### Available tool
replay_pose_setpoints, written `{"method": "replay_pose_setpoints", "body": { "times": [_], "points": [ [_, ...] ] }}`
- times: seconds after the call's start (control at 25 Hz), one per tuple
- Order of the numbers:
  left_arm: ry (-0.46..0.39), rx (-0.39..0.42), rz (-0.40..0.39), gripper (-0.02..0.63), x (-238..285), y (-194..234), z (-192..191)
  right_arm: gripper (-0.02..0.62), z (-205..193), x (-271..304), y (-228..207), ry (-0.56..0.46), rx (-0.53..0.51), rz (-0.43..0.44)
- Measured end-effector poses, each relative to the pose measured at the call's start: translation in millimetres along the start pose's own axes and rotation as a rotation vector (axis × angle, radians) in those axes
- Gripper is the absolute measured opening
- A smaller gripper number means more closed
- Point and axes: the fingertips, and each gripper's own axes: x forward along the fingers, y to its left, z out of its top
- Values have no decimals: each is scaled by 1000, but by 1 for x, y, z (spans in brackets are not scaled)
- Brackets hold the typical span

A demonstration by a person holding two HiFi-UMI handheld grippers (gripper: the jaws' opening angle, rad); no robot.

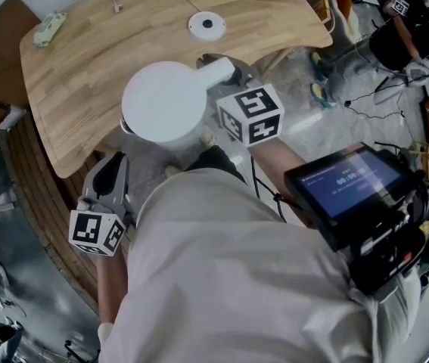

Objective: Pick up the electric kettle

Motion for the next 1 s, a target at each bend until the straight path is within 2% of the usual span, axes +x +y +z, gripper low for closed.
{"method": "replay_pose_setpoints", "body": {
  "times": [0.76,1.0],
  "points": [
    [-2,2,-15,31,12,0,0,44,0,-6,-7,-3,-12,-11],
    [1,8,-15,31,35,-6,7,46,0,-4,-28,-2,-22,-2]
  ]
}}
